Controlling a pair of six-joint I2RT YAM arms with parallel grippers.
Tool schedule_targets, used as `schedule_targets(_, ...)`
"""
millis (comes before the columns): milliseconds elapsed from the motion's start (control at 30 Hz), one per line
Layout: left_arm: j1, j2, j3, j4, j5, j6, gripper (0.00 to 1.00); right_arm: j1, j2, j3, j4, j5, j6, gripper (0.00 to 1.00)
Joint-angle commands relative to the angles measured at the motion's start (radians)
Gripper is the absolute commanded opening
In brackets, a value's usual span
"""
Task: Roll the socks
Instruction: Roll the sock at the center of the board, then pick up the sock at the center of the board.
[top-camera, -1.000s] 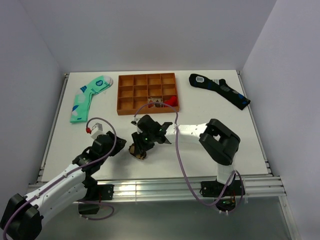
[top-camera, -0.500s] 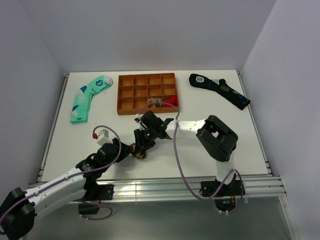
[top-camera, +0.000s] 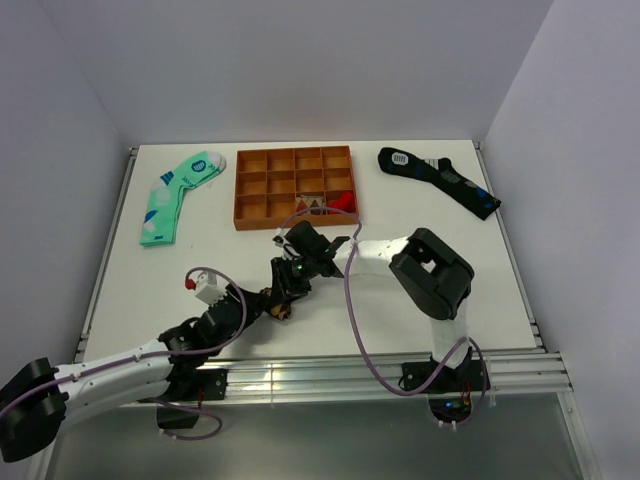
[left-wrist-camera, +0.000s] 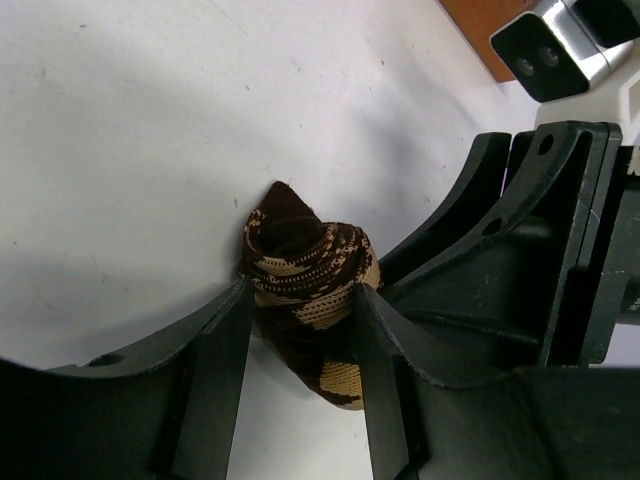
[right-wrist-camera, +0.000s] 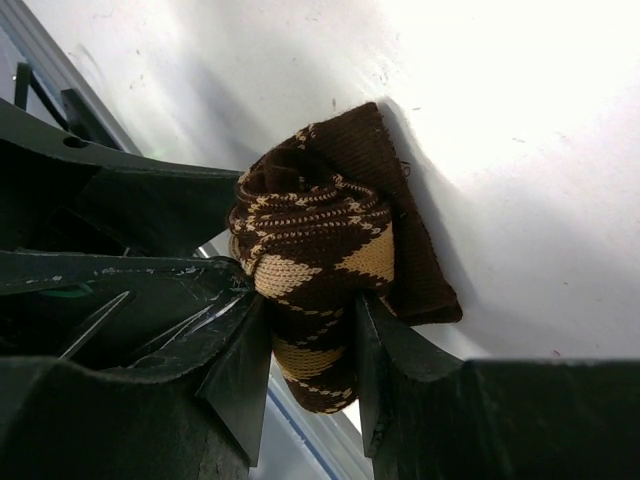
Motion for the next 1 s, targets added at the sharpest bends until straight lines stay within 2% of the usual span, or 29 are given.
schedule_targets(0, -0.051, -0.037, -0.025, 0.042, -0.026, -0.067, 0.51, 0.018, 0.107, -0.068, -0.101, 0.082, 0.002, 0.28)
schedule_targets(267, -0.173, -0.156, -0.078, 0.037, -0.128, -0.076, 0.51, 0.012, 0.109, -0.061, -0.118, 0.103, 0.015, 0.28)
schedule_targets(333, -0.197, -0.175, -0.078, 0.019, -0.137, -0.088, 0.54, 0.008, 0.109, -0.062, -0.122, 0.110, 0.015, 0.28)
schedule_targets(467, -0.213, -0.173, -0.078, -0.035, -0.137, -0.131, 0.55, 0.007, 0.109, -0.058, -0.122, 0.107, 0.022, 0.28)
schedule_targets(500, -0.218, -0.170, -0.103, -0.044, -0.134, -0.144, 0.57, 0.006, 0.107, -0.058, -0.125, 0.111, 0.022, 0.28)
schedule_targets(600, -0.235, -0.166, -0.089, -0.177, -0.147, -0.206, 0.58, 0.006, 0.106, -0.053, -0.138, 0.117, 0.019, 0.28)
schedule_targets(767, -0.308, -0.212, -0.022, -0.299, -0.207, -0.268, 0.61, 0.006, 0.102, -0.047, -0.147, 0.122, 0.019, 0.27)
schedule_targets(967, -0.321, -0.249, -0.017, -0.295, -0.197, -0.234, 0.62, 0.006, 0.106, -0.041, -0.155, 0.128, 0.017, 0.27)
